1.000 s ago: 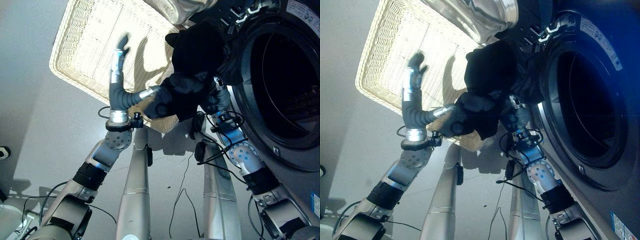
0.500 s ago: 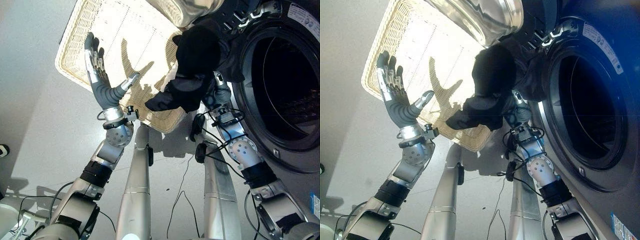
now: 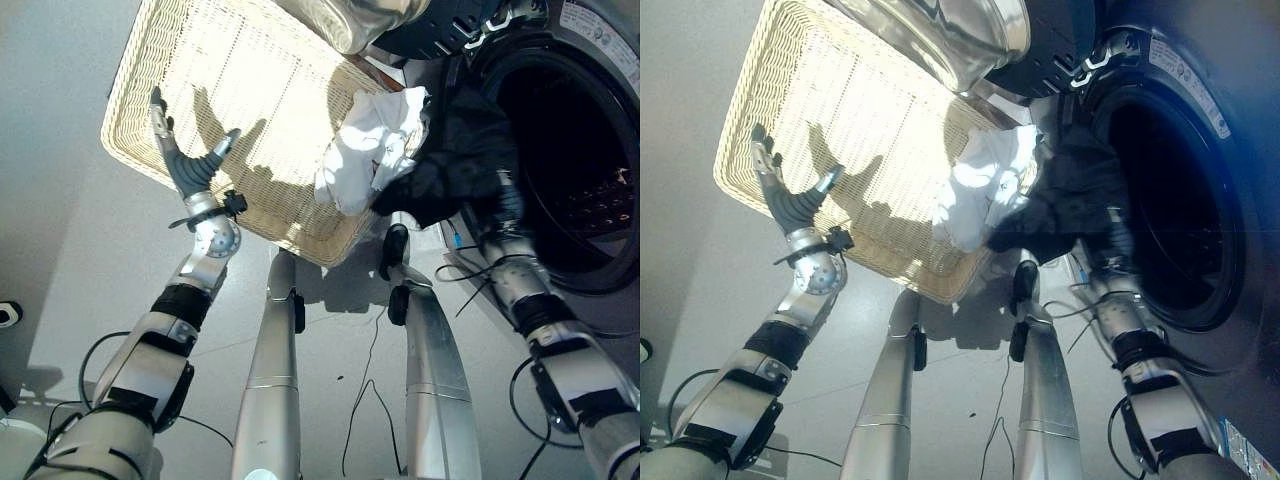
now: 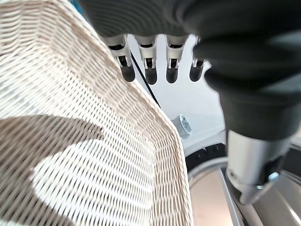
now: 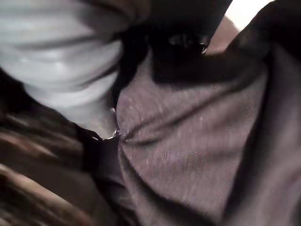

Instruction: Put the clothes into the washing machine.

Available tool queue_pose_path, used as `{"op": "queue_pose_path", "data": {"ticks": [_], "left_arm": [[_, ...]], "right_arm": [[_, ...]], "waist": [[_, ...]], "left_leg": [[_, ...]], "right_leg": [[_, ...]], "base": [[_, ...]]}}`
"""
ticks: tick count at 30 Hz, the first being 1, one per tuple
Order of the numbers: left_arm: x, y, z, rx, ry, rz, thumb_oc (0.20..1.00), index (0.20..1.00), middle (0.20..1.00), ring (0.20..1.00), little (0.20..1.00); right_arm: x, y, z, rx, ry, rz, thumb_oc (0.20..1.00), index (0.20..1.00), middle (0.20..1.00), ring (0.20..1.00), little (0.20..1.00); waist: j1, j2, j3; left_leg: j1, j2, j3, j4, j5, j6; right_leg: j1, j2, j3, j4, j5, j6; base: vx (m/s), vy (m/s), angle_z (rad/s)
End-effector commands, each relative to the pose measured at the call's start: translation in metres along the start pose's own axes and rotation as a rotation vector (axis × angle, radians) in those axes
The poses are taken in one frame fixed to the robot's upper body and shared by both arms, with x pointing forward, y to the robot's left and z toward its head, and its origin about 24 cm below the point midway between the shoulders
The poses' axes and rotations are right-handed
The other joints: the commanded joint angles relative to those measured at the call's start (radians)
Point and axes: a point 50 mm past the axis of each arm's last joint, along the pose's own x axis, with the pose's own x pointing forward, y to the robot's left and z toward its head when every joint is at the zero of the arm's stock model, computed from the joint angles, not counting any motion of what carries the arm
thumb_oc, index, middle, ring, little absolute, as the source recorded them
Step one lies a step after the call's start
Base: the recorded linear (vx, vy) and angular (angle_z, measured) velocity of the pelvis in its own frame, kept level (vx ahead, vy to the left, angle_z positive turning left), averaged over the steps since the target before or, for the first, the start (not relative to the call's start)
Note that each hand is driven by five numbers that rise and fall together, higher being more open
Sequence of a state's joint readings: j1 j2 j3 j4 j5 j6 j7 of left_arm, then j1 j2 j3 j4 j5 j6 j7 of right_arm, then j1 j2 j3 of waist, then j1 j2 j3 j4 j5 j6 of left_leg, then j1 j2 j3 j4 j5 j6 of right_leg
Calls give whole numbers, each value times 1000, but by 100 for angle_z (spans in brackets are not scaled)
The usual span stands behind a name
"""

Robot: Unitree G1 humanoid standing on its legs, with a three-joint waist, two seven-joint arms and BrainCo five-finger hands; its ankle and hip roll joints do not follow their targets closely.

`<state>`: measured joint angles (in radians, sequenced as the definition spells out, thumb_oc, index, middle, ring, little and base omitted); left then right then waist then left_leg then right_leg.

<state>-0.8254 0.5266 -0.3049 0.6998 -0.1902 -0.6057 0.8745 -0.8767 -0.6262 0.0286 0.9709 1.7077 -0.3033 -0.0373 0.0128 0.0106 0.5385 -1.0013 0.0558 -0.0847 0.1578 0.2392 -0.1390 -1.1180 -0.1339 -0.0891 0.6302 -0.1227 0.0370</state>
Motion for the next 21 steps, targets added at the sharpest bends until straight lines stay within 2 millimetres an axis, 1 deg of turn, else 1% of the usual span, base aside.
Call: {"op": "queue_pose_path", "data": {"ticks": [1, 2, 3, 4, 5, 6, 7, 8, 9, 11, 12, 13, 14, 15, 16, 18, 19, 21], "left_arm": [[5, 8, 4, -30, -47, 20, 1000, 1000, 1000, 1000, 1000], [7, 13, 3, -2, -50, 21, 1000, 1000, 1000, 1000, 1000], [8, 13, 3, 2, -50, 22, 1000, 1000, 1000, 1000, 1000], [11, 19, 1, 26, -44, 30, 1000, 1000, 1000, 1000, 1000], [12, 20, 1, 32, -42, 32, 1000, 1000, 1000, 1000, 1000], [17, 29, -3, 58, -24, 42, 1000, 1000, 1000, 1000, 1000], [21, 31, -4, 74, -21, 40, 1000, 1000, 1000, 1000, 1000], [22, 33, -7, 97, -7, 35, 1000, 1000, 1000, 1000, 1000], [24, 35, -9, 114, 2, 32, 1000, 1000, 1000, 1000, 1000], [28, 37, -10, 134, 13, 30, 1000, 1000, 1000, 1000, 1000], [30, 37, -10, 135, 22, 29, 1000, 1000, 1000, 1000, 1000], [31, 35, -10, 139, 26, 23, 1000, 1000, 1000, 1000, 1000], [34, 32, -8, 137, 23, 18, 1000, 1000, 1000, 1000, 1000], [34, 29, -8, 141, 26, 7, 1000, 1000, 1000, 1000, 1000], [34, 27, -7, 146, 21, -4, 1000, 1000, 1000, 1000, 1000], [33, 18, -4, 147, 7, -25, 1000, 1000, 1000, 1000, 1000], [33, 15, -3, 145, 1, -33, 1000, 1000, 1000, 1000, 1000], [34, 8, 1, 143, -14, -50, 1000, 1000, 1000, 1000, 1000]], "right_arm": [[1, 29, 88, 112, -433, 15, 200, 200, 200, 200, 200], [-3, 43, 107, 93, -533, 45, 200, 200, 200, 200, 200], [-4, 47, 110, 94, -554, 49, 200, 200, 200, 200, 200], [-8, 59, 126, 97, -623, 70, 200, 200, 200, 200, 200], [-9, 60, 130, 95, -642, 72, 200, 200, 200, 200, 200], [-12, 58, 146, 79, -703, 58, 200, 200, 200, 200, 200], [-14, 57, 153, 78, -734, 39, 351, 351, 351, 351, 351], [-15, 55, 160, 67, -762, 9, 583, 583, 583, 583, 583], [-15, 53, 166, 51, -778, -23, 1000, 1000, 1000, 1000, 1000], [-13, 56, 168, -7, -764, -34, 1000, 1000, 1000, 1000, 1000], [-10, 59, 164, -97, -736, -44, 1000, 1000, 1000, 1000, 1000], [-7, 60, 159, -241, -720, -99, 1000, 1000, 1000, 1000, 1000], [-5, 66, 152, -392, -720, -145, 1000, 1000, 1000, 1000, 1000], [-1, 68, 143, -529, -682, -201, 1000, 1000, 1000, 1000, 1000], [3, 66, 137, -665, -646, -246, 1000, 1000, 1000, 1000, 1000], [7, 69, 128, -938, -637, -329, 1000, 1000, 1000, 1000, 1000], [10, 71, 124, -1012, -613, -351, 1000, 1000, 1000, 1000, 1000], [12, 72, 119, -1099, -601, -392, 1000, 1000, 1000, 1000, 1000]], "waist": [[-16, -19, -19], [-20, -29, -19], [-21, -30, -19], [-26, -37, -19], [-27, -39, -19], [-33, -45, -19], [-35, -48, -19], [-35, -51, -19], [-35, -52, -19], [-34, -53, -19], [-31, -53, -19], [-28, -53, -19], [-25, -52, -19], [-20, -51, -19], [-15, -51, -19], [-7, -46, -19], [-4, -45, -19], [3, -41, -19]], "left_leg": [[-4, -63, 64, 136, -149, 35], [-2, -63, 60, 134, -153, 36], [-2, -63, 59, 134, -154, 36], [-2, -62, 56, 131, -155, 35], [-2, -61, 55, 130, -155, 35], [6, -59, 53, 130, -157, 34], [-1, -60, 52, 125, -147, 35], [10, -59, 48, 126, -158, 35], [13, -58, 47, 125, -158, 35], [13, -57, 46, 120, -154, 34], [13, -59, 44, 118, -153, 35], [14, -60, 44, 120, -156, 36], [4, -64, 42, 116, -144, 39], [14, -66, 39, 118, -155, 41], [13, -67, 37, 117, -154, 42], [7, -73, 30, 115, -150, 48], [3, -75, 28, 115, -150, 49], [-3, -77, 24, 119, -150, 51]], "right_leg": [[70, 93, -29, -270, 233, 95], [74, 94, -30, -273, 235, 97], [75, 94, -29, -275, 236, 97], [77, 98, -27, -283, 237, 98], [78, 98, -26, -283, 238, 98], [87, 99, -23, -288, 236, 98], [81, 98, -23, -295, 246, 96], [93, 98, -22, -292, 235, 97], [96, 98, -22, -293, 234, 97], [96, 98, -24, -296, 233, 96], [96, 98, -23, -296, 232, 94], [97, 97, -24, -294, 229, 93], [87, 95, -27, -300, 240, 91], [97, 94, -29, -298, 231, 92], [97, 93, -31, -299, 231, 92], [94, 91, -35, -304, 237, 92], [91, 90, -38, -304, 236, 91], [87, 87, -44, -301, 234, 90]], "base": [[-17, -37, -9], [-18, -31, -8], [-28, -31, -8], [-19, -13, -5], [-33, -7, -9], [-40, 3, -9], [-24, 1, -8], [-9, 0, -4], [0, 0, 0], [0, 0, 0], [0, 0, 0], [0, 0, 0], [0, 0, 0], [0, 0, 0], [0, 0, 0], [-2, -46, 0], [-4, -46, -1], [2, -45, 0]]}}
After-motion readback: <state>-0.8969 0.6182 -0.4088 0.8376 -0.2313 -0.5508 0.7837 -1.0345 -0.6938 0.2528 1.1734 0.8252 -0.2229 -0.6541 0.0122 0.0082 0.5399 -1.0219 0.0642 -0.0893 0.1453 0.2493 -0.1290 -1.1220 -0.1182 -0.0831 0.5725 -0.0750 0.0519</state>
